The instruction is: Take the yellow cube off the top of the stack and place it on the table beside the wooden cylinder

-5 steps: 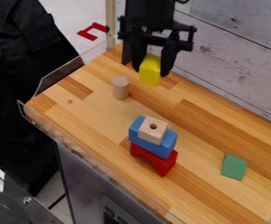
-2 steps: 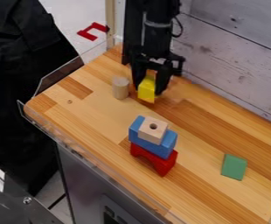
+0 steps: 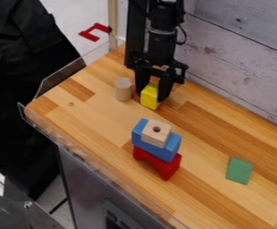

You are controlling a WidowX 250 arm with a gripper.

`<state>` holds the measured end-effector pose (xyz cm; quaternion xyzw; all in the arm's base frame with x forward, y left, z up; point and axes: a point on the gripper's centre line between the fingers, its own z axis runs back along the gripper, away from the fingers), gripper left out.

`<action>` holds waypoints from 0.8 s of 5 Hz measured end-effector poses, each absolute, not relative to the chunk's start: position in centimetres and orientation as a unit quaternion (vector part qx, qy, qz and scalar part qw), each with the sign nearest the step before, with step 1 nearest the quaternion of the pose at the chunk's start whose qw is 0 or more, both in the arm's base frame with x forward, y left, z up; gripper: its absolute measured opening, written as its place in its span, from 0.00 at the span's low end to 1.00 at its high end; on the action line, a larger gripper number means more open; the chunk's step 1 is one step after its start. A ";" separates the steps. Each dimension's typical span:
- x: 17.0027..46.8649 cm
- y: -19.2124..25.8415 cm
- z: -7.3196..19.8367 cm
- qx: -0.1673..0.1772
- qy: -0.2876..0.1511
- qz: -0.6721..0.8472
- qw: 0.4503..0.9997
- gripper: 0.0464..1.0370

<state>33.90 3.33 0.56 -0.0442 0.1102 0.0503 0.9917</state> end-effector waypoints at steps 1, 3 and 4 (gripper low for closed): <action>33.8 3.3 0.4 -0.044 0.112 0.048 0.992 0.52; 33.2 2.8 0.6 -0.032 0.116 0.051 0.991 0.88; 33.6 3.3 3.5 -0.014 0.086 0.068 0.994 0.96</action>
